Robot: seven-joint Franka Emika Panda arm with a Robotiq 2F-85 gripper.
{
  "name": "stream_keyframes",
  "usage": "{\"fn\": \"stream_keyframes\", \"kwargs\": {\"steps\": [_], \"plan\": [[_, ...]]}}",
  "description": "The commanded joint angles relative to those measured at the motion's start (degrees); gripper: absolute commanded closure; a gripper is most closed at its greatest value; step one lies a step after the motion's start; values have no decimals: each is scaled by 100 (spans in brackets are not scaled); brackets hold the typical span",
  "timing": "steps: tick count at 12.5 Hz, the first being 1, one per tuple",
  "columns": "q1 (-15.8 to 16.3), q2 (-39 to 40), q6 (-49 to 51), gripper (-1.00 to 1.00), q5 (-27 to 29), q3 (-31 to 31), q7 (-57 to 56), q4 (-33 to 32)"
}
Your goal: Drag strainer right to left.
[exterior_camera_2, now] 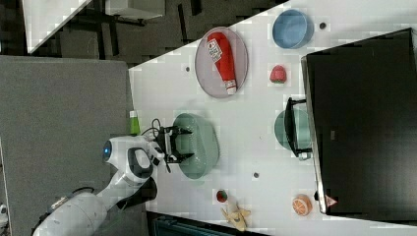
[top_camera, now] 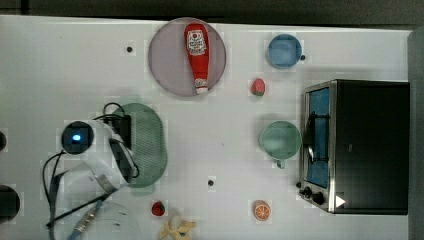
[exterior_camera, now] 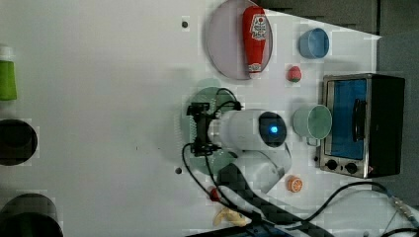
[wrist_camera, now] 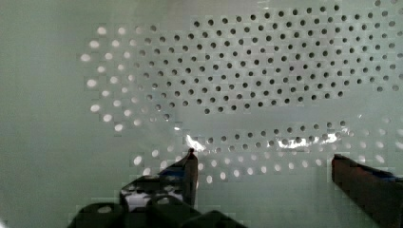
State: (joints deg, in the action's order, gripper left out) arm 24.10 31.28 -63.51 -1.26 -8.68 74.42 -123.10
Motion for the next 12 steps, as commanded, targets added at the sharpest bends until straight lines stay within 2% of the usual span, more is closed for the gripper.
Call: {"fn": "stream_keyframes", "kwargs": {"steps": [1, 6, 12], "plan": [[420, 129, -4, -100, 364, 42, 440, 331], [761, 405, 241, -100, 679, 40, 459, 867], [963, 481, 289, -100, 858, 41, 732, 1110]]}}
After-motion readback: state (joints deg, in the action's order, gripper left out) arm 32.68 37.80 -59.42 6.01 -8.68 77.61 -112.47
